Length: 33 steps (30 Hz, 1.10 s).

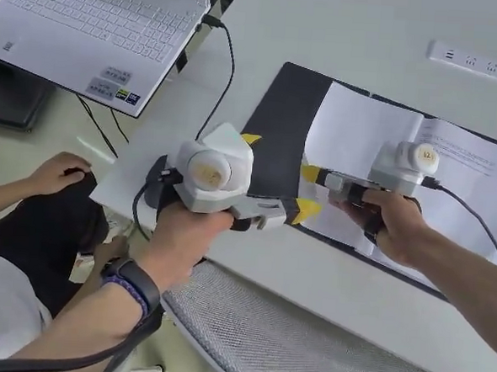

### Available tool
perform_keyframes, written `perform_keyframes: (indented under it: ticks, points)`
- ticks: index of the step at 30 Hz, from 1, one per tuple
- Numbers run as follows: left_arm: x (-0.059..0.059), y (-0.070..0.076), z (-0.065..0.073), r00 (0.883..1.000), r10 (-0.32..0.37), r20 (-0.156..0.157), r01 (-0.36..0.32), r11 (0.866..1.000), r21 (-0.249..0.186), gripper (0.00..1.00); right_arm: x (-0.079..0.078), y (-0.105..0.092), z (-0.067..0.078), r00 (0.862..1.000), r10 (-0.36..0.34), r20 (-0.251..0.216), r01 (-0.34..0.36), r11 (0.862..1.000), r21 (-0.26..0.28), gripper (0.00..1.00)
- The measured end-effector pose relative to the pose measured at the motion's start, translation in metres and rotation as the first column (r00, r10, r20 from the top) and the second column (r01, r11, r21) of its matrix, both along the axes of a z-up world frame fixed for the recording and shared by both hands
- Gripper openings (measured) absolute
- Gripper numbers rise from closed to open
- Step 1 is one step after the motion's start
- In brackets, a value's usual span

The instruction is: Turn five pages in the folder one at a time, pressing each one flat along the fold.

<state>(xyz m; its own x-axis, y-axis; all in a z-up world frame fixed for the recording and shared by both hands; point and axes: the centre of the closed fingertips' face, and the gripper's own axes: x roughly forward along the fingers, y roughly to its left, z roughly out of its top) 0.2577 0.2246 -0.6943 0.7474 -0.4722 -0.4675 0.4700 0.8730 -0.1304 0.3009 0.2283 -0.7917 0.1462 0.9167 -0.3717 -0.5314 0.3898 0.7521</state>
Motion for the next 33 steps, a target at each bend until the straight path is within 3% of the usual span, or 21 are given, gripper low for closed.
perform_keyframes:
  ticks: [5,17,33]
  points:
    - [-0.004,-0.001,0.005,1.0,0.0,-0.001,0.0,1.0,0.0,0.84,-0.001,0.002,-0.004,1.0,-0.009,-0.015,0.009,1.0,-0.004,0.0]
    - [-0.005,0.004,-0.004,1.0,-0.001,-0.014,0.001,1.0,0.002,0.84,-0.004,0.004,-0.006,0.999,-0.017,-0.034,0.017,1.0,-0.001,0.0]
    - [-0.008,-0.005,0.001,1.0,-0.014,-0.019,0.014,1.0,-0.007,0.82,-0.003,0.006,-0.007,1.0,0.002,-0.021,-0.002,1.0,-0.005,0.06]
